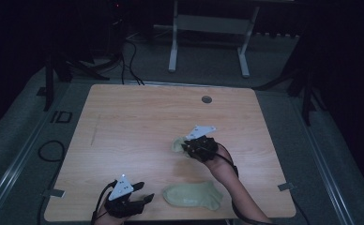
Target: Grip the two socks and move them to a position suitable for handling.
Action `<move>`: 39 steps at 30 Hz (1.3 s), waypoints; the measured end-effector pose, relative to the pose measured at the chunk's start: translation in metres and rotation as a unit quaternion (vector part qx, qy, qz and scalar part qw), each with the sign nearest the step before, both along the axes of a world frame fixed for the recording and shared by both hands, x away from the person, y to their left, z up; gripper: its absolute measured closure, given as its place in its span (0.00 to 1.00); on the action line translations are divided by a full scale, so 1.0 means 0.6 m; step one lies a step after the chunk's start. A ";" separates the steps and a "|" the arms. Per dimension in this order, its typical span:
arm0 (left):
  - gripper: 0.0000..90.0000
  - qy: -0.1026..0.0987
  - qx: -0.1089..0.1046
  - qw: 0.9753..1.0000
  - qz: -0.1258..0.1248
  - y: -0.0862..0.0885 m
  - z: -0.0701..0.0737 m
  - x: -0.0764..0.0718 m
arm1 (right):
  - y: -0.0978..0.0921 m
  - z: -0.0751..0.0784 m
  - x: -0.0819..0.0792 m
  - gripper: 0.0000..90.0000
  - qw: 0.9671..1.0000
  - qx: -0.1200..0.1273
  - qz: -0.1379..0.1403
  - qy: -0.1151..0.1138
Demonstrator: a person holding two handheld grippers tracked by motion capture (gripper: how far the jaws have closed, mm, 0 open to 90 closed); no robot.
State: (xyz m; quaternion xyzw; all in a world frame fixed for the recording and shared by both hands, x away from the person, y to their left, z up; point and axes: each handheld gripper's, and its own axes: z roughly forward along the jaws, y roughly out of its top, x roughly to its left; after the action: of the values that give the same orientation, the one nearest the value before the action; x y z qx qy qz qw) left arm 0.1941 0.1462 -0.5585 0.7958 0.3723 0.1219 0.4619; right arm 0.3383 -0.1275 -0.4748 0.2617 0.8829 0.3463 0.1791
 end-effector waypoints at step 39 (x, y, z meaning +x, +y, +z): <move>0.40 0.006 0.019 1.000 -0.022 -0.052 0.029 0.062 | -0.053 -0.057 -0.022 0.69 0.999 0.001 -0.021 0.033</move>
State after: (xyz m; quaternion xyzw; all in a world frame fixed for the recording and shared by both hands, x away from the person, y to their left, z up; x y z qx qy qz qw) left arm 0.2311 0.1151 -0.5411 0.8130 0.3552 0.1146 0.4469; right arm 0.3250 -0.1595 -0.5089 0.2916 0.8823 0.3342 0.1575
